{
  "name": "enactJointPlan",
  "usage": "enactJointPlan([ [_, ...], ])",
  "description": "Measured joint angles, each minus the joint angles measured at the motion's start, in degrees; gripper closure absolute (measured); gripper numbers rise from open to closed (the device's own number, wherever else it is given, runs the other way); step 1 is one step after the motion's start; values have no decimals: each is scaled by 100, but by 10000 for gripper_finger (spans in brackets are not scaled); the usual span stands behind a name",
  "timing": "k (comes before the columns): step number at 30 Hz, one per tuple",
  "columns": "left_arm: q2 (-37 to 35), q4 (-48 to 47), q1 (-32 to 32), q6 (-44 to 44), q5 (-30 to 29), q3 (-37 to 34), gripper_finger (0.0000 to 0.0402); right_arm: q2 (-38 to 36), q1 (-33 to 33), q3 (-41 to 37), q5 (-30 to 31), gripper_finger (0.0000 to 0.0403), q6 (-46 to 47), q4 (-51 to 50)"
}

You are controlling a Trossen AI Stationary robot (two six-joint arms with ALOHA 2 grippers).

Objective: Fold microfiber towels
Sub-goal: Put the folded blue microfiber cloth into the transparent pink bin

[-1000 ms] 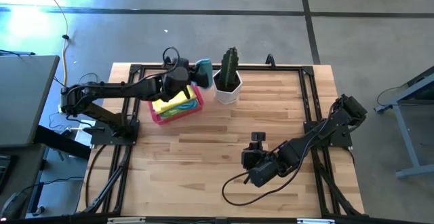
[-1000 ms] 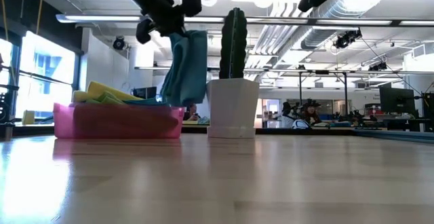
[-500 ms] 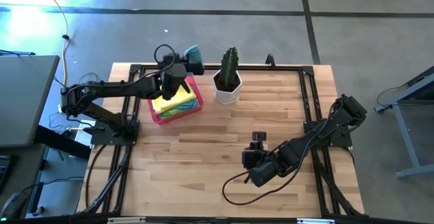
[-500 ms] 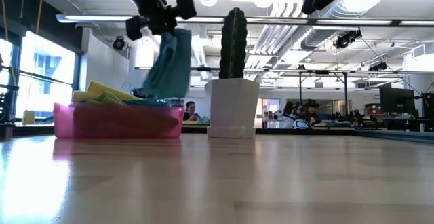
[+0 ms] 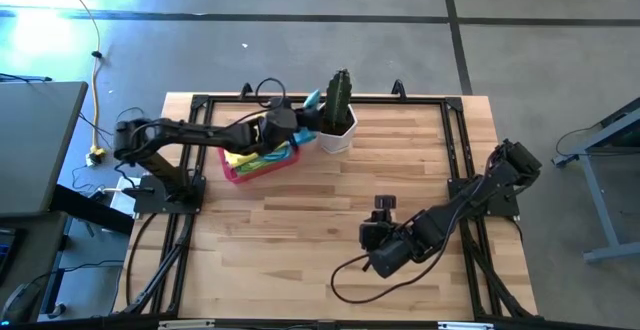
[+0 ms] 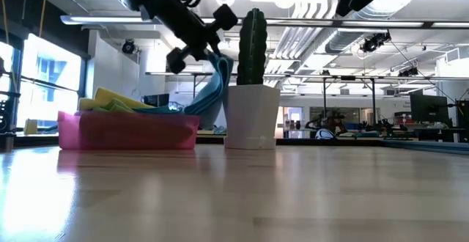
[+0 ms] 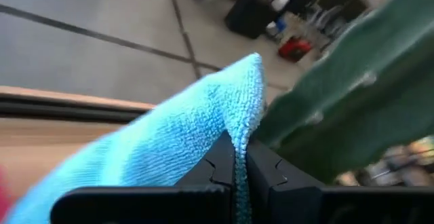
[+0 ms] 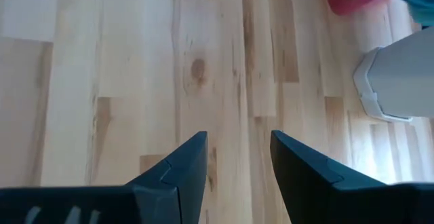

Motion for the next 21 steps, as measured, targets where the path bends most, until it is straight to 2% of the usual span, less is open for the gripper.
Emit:
enactJointPlan([
  [5, 46, 1045, 157, 65, 347, 7, 398, 0, 149, 0, -17, 249, 246, 1],
  [9, -53, 881, 202, 504, 363, 7, 397, 0, 270, 0, -17, 249, 423, 0],
  [12, -177, 183, 180, 654, 331, 7, 397, 0, 339, 0, -17, 249, 497, 0],
  [16, -248, -1264, 123, 669, 320, -4, 397, 0, 380, 0, -17, 249, 546, 2],
  [21, -509, -2606, 30, 672, -265, -11, 397, 0, 391, 0, -15, 249, 598, 4],
])
